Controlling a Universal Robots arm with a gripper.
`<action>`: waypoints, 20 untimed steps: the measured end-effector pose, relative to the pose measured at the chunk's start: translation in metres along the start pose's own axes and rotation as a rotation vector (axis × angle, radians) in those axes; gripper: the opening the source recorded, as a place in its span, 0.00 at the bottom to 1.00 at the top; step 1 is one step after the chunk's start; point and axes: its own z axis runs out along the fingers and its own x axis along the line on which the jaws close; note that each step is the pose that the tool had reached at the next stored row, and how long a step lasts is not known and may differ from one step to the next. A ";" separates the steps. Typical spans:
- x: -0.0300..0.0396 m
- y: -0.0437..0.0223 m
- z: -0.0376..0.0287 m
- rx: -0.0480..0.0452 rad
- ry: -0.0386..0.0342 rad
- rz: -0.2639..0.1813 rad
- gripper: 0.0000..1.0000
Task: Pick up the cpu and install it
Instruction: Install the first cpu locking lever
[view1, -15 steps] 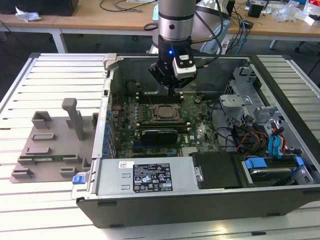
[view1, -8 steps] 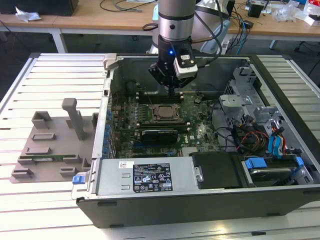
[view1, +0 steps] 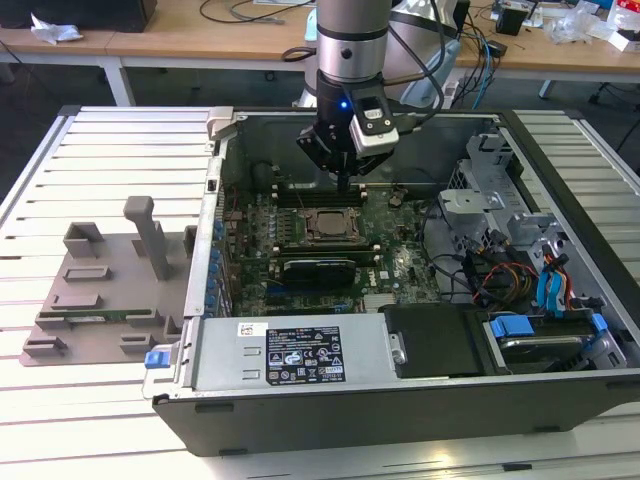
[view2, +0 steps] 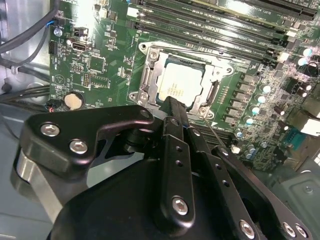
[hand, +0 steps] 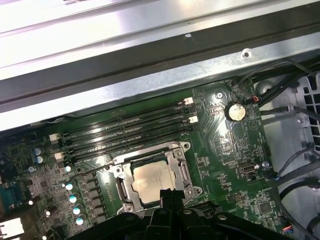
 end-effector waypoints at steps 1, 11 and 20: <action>0.0000 0.0000 0.0000 -0.0001 -0.0002 -0.003 0.11; 0.0000 0.0000 0.0000 -0.0021 -0.0024 -0.067 0.11; 0.0000 0.0000 0.0000 -0.0018 -0.0047 -0.121 0.11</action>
